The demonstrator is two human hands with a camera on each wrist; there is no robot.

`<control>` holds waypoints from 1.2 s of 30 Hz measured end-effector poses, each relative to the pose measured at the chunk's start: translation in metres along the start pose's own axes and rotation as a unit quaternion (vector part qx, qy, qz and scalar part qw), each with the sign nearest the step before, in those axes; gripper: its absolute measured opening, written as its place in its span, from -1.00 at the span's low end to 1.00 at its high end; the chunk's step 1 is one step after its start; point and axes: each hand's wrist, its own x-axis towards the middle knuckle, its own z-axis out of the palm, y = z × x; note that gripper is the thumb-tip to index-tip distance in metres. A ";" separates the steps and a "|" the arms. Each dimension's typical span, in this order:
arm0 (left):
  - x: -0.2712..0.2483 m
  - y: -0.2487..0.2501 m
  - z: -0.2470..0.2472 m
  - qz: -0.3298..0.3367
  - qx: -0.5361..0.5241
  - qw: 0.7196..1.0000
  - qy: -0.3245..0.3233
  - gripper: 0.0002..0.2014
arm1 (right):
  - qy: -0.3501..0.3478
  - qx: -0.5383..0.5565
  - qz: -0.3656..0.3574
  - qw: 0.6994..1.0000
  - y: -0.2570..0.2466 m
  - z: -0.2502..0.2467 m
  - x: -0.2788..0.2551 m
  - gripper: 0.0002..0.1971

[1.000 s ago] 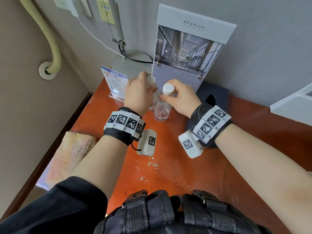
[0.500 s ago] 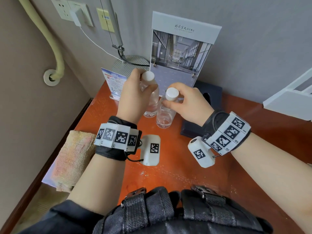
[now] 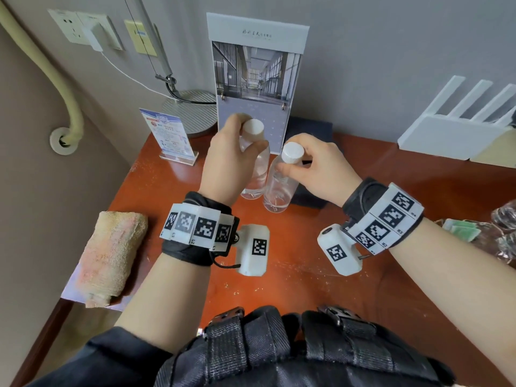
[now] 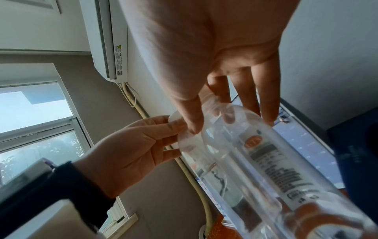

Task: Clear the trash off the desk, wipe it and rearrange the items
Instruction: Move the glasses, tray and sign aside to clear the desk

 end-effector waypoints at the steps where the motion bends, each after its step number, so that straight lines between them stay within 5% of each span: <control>1: -0.003 0.004 0.005 0.002 -0.001 1.000 -0.003 -0.65 | 0.002 -0.002 0.005 1.000 0.004 -0.004 -0.006 -0.64; 16: -0.054 0.066 0.090 0.002 0.005 0.998 -0.057 -0.67 | 0.032 -0.014 0.026 0.999 0.065 -0.083 -0.075 -0.66; 36: -0.062 0.171 0.246 0.021 -0.009 0.998 -0.053 -0.69 | 0.093 -0.004 0.021 0.995 0.173 -0.237 -0.111 -0.65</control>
